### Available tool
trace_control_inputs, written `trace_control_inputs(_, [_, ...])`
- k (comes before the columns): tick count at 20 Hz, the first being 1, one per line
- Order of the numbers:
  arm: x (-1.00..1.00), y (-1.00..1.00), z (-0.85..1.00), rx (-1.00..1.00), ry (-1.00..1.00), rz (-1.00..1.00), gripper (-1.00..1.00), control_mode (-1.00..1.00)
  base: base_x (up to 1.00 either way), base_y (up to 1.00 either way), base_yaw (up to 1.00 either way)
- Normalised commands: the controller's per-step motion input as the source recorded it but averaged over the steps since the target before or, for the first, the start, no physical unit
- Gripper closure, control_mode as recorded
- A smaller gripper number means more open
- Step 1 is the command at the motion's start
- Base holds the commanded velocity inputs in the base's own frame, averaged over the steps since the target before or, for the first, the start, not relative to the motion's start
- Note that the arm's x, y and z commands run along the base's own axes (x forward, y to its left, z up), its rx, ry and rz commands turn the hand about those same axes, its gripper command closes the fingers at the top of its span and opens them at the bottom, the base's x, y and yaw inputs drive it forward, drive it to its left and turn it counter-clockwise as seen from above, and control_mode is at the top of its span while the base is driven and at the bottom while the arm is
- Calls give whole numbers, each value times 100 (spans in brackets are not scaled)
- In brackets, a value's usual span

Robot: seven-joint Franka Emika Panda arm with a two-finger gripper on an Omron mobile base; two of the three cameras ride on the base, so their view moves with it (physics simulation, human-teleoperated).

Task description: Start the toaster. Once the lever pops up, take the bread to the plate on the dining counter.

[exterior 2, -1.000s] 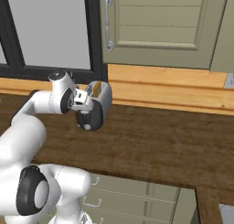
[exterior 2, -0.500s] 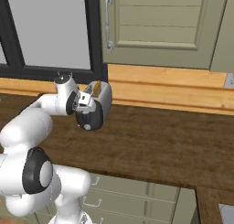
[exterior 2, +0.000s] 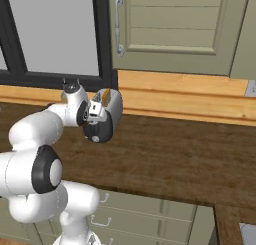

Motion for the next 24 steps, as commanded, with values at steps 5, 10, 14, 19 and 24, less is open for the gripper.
trace_control_inputs(5, [1,0,-29,0,-2,0,100,-100,0,0,0])
trace_control_inputs(10, [8,-1,-26,0,-3,0,100,-100,0,0,0])
trace_control_inputs(14, [0,-1,-32,0,-1,0,100,-100,0,0,0])
trace_control_inputs(19, [0,0,-57,0,0,0,100,-100,0,0,0])
trace_control_inputs(24, [0,0,-60,0,0,-1,100,-100,0,0,0])
